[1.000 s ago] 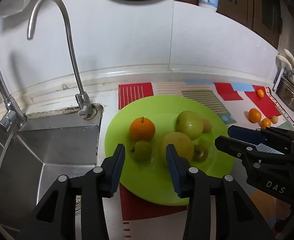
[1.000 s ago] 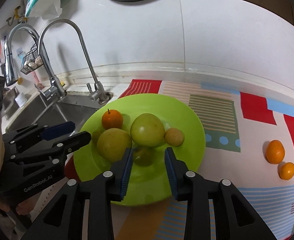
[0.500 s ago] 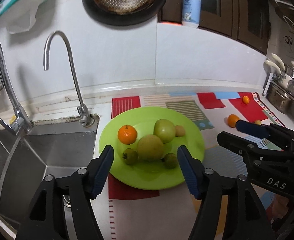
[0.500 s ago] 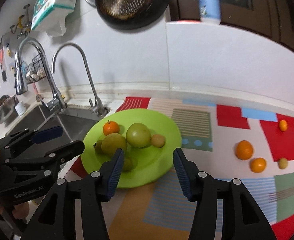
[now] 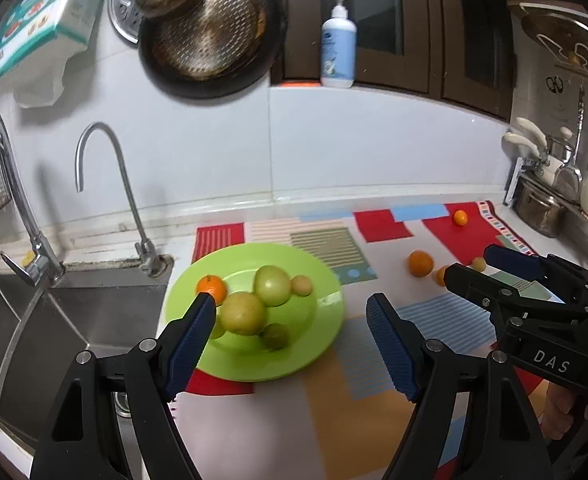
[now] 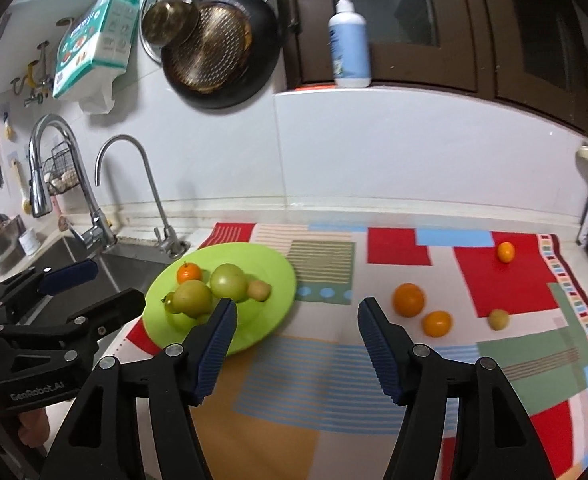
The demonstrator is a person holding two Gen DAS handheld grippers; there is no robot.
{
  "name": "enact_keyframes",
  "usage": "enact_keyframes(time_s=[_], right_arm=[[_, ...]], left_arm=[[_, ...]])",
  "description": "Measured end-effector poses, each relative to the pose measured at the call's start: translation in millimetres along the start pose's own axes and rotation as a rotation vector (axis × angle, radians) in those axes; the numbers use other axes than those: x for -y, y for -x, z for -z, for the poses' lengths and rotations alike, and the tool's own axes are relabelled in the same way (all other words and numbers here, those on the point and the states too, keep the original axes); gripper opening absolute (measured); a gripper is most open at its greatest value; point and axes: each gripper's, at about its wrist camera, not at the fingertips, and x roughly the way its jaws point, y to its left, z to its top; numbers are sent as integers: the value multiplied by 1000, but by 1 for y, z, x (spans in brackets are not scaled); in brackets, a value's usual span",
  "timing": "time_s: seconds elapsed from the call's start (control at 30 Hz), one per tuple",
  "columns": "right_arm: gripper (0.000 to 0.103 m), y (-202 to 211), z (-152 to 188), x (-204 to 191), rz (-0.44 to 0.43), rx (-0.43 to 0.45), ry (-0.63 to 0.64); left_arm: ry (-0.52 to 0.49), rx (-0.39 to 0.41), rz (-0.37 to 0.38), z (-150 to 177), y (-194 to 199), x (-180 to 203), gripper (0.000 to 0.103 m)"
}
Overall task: Organize fruits
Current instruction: 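Withdraw both tools from the plate toward the remaining fruits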
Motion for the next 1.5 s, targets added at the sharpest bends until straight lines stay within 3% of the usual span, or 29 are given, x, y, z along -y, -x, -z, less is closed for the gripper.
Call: enact_keyframes(time_s=[0.8,1.13,1.5], right_arm=[[64,52,0,114,20,57,23],[64,46,-3,157,27,51,51],[64,13,2,195,26,-8,79]], left_arm=[[-23,65,19,-20,4,127,77],[-74,74,43,-26,-20,170,77],[-131,12,79,-25,-69,199,76]])
